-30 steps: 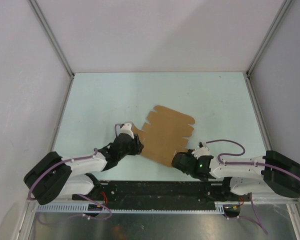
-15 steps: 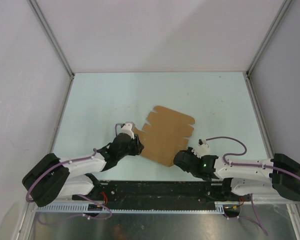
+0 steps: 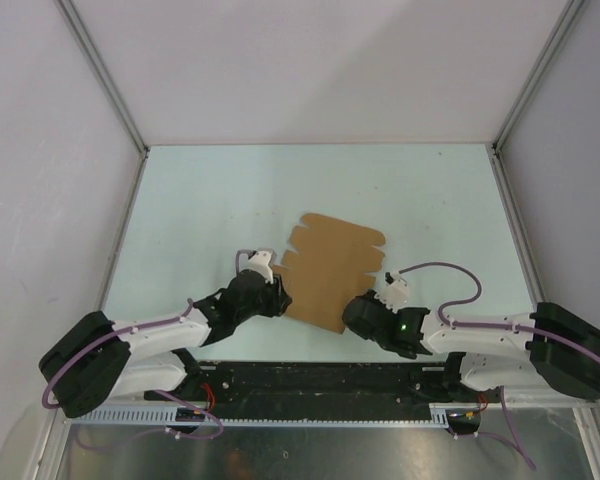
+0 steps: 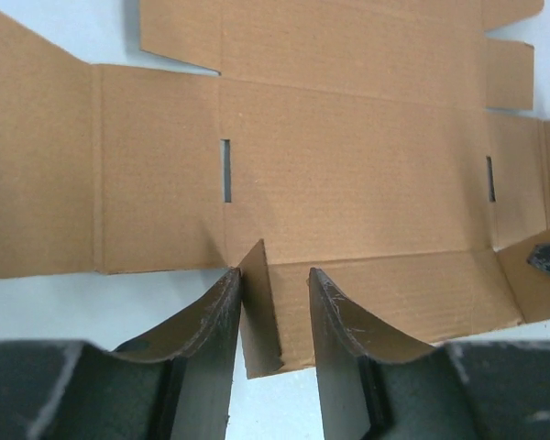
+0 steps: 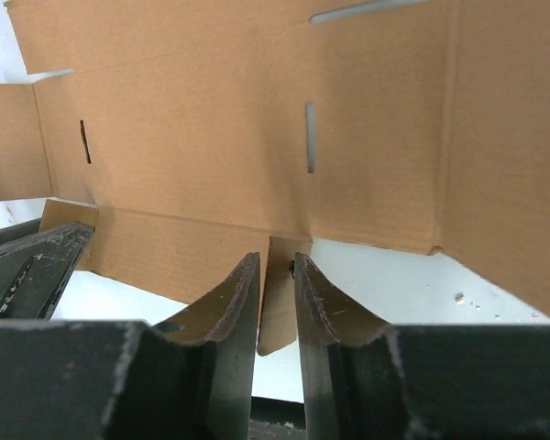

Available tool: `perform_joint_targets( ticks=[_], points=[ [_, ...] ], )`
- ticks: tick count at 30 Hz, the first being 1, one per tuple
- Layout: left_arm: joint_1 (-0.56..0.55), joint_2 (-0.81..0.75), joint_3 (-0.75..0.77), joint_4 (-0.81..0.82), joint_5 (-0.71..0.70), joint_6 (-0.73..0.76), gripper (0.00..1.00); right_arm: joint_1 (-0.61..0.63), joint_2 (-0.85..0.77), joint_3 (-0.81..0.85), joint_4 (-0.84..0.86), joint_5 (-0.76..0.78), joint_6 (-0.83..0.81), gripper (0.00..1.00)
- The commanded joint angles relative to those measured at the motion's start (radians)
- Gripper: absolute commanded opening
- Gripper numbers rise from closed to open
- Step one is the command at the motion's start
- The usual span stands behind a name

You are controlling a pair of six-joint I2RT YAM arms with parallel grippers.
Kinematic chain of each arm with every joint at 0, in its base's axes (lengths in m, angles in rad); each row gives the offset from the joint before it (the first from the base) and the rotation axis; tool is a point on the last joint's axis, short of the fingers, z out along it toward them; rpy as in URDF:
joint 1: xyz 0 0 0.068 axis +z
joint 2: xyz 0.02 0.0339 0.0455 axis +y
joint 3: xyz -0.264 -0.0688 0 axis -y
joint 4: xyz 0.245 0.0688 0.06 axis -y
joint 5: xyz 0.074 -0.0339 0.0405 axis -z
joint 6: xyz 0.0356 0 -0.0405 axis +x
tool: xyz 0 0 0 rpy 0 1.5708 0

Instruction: Fold the paper box

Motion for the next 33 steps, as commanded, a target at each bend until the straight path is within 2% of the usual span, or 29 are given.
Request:
perform_joint_targets(
  ticks=[1,7,33],
  points=[
    [-0.039,0.017,0.046,-0.003,0.008,0.021,0.4,-0.003,0.026,0.059,0.023,0.015,-0.067,0.28],
    [-0.066,0.026,0.049,-0.007,-0.001,0.01,0.4,-0.003,0.029,0.07,0.05,0.007,-0.111,0.34],
    [-0.161,0.094,0.082,-0.012,-0.005,-0.024,0.41,0.003,0.132,0.083,0.06,-0.047,-0.081,0.35]
  ],
)
